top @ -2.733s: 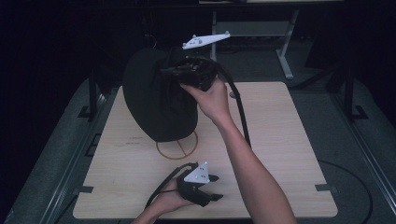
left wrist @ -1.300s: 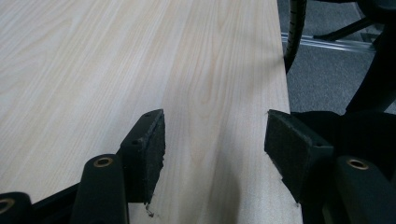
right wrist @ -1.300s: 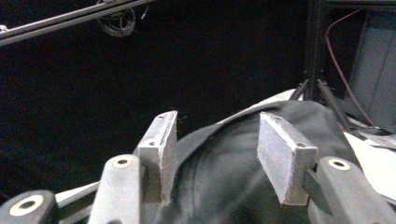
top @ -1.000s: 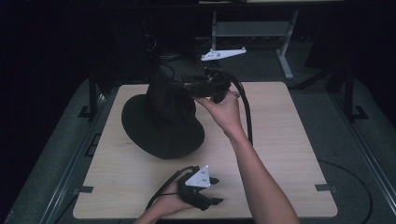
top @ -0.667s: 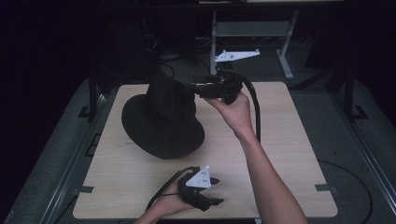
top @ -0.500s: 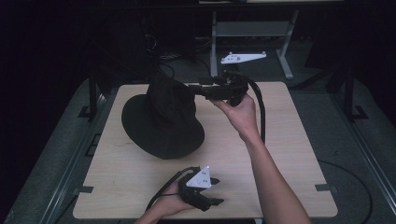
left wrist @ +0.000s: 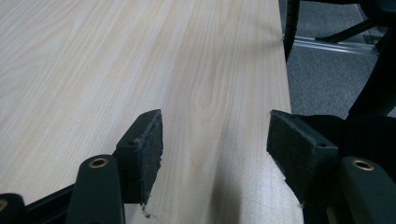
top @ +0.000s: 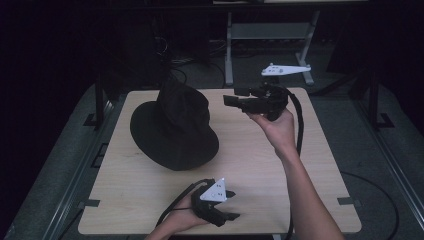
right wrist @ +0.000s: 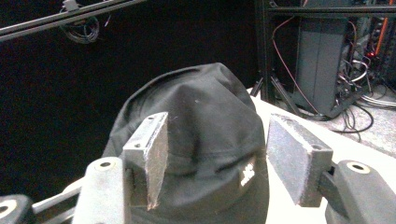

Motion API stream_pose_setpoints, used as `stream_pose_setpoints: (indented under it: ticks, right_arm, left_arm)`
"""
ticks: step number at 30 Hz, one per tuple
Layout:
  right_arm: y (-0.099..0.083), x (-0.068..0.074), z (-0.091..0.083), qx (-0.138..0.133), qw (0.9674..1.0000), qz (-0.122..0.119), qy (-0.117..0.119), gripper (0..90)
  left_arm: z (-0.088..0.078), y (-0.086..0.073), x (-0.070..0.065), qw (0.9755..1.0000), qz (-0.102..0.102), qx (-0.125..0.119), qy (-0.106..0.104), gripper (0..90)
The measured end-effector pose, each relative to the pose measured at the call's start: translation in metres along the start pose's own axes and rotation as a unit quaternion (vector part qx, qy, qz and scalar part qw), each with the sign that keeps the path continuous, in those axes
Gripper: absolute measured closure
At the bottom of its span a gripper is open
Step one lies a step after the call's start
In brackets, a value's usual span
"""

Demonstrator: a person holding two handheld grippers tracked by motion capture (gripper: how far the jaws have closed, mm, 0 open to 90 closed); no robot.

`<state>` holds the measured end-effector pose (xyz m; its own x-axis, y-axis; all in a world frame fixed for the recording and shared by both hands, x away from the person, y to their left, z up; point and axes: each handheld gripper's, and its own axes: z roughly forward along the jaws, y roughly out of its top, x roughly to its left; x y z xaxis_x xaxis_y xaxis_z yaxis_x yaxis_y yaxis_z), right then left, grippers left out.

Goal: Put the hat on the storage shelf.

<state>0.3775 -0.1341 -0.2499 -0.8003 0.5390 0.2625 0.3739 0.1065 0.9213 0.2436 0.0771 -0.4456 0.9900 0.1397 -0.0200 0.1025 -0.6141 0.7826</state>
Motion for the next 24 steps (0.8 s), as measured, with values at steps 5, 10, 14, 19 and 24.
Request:
stream_pose_setpoints:
  ticks: [5,10,14,19,24]
  right_arm:
    - [-0.009,-0.008,-0.016,-0.004,0.9999,0.010,-0.012,35.8]
    - [-0.017,-0.013,-0.027,-0.005,0.9997,0.014,-0.021,35.0]
    - [-0.024,-0.018,-0.036,-0.002,0.9994,0.017,-0.032,34.5]
    - [-0.032,-0.022,-0.047,-0.007,0.9990,0.023,-0.038,33.8]
    - [-0.040,-0.025,-0.054,-0.009,0.9987,0.026,-0.043,33.7]
  left_arm:
    - [0.002,0.000,-0.001,1.0000,-0.005,-0.001,0.000,34.5]
    - [0.003,0.000,-0.001,1.0000,-0.003,0.000,0.001,34.2]
    - [0.004,0.001,-0.001,1.0000,-0.003,0.000,0.000,34.0]
    - [0.004,0.001,-0.002,1.0000,-0.005,-0.001,-0.001,33.9]
    - [0.004,0.001,-0.002,1.0000,-0.003,-0.002,0.001,33.6]
